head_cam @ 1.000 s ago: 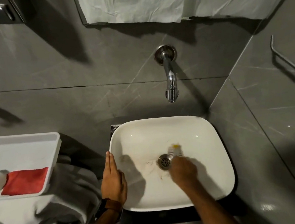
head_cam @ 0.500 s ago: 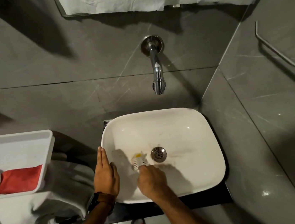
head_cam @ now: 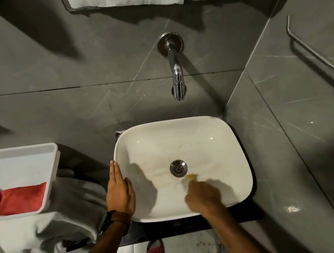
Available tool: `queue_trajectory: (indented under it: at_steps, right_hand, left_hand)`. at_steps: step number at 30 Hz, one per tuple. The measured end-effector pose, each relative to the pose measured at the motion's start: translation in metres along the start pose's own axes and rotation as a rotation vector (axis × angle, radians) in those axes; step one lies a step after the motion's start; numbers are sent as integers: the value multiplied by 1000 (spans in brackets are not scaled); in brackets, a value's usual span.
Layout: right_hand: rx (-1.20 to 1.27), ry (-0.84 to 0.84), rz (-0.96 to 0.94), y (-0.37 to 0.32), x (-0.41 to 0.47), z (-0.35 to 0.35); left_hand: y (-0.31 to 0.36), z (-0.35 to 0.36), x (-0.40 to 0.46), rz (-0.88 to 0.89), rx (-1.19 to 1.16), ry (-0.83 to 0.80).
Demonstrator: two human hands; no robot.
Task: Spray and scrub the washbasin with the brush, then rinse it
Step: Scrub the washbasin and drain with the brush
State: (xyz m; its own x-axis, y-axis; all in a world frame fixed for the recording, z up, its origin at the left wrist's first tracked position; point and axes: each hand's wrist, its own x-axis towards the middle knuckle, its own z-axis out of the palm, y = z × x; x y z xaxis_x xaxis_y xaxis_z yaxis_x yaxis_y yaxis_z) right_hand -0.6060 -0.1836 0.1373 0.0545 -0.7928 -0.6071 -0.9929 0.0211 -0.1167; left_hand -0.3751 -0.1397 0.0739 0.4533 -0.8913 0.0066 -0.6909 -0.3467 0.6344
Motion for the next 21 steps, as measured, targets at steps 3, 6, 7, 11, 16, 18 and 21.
queue_trajectory:
  at_steps: [3, 6, 7, 11, 16, 18, 21]
  right_hand:
    - [109, -178, -229, -75, -25, 15]
    - [62, -127, -319, -88, -35, 12]
    - [-20, -86, -300, -73, -33, 9]
    - [-258, 140, 16, 41, -15, -18]
    - [-223, 161, 97, 61, -20, -24]
    - [-121, 30, -47, 15, -27, 1]
    - [5, -79, -307, -64, -30, 28]
  left_hand:
    - [1, 1, -1, 11, 1, 6]
    - [0, 2, -1, 19, -7, 10]
    - [-1, 2, 0, 12, -11, 12]
    - [-1, 1, 1, -5, -26, 19]
    - [1, 0, -1, -20, -31, 11]
    - [0, 0, -1, -7, -39, 8]
    - [0, 1, -1, 4, -48, 9]
